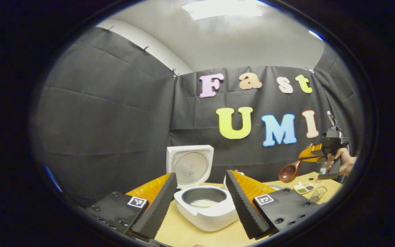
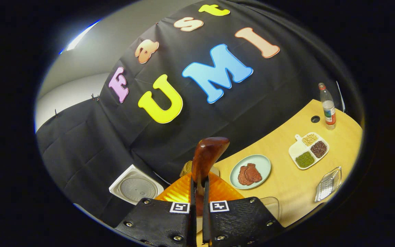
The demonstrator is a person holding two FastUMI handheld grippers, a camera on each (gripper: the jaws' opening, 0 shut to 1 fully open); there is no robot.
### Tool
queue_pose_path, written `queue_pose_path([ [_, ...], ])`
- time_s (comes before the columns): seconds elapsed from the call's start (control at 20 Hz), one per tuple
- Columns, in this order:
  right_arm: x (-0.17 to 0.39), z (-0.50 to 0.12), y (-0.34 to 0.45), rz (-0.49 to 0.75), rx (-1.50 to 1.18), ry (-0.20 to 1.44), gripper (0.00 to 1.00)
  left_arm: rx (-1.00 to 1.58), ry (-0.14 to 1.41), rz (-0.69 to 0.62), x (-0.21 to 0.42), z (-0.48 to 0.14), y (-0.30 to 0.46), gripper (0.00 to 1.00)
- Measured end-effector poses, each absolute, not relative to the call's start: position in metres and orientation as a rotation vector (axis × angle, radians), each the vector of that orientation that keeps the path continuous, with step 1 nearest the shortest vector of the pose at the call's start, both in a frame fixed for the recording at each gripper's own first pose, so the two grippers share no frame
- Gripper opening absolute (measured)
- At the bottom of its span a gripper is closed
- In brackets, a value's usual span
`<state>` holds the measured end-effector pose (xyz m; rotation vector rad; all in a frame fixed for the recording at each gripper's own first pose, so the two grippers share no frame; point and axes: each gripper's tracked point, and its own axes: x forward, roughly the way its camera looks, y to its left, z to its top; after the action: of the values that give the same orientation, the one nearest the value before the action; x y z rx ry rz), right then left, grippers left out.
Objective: Close the left gripper, press the button to open the rice cooker; take a wooden spoon from the chopstick holder with the right hand, scoop a spoonful of rice and pour it into the rice cooker, then put the wooden spoon back into the chopstick holder.
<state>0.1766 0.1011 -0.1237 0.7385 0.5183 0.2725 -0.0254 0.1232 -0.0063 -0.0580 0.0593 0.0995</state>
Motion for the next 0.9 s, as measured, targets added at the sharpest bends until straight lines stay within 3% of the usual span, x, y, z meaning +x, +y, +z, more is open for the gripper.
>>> queue_pose_path([
  [0.45, 0.158, -0.150, -0.024, 0.071, 0.688, 0.492, 0.07, -0.062, 0.049, 0.006, -0.006, 0.001, 0.051, 0.98],
  [0.9, 0.133, -0.199, -0.101, -0.073, 0.554, 0.524, 0.07, -0.037, 0.067, -0.065, 0.005, 0.001, -0.006, 1.00],
])
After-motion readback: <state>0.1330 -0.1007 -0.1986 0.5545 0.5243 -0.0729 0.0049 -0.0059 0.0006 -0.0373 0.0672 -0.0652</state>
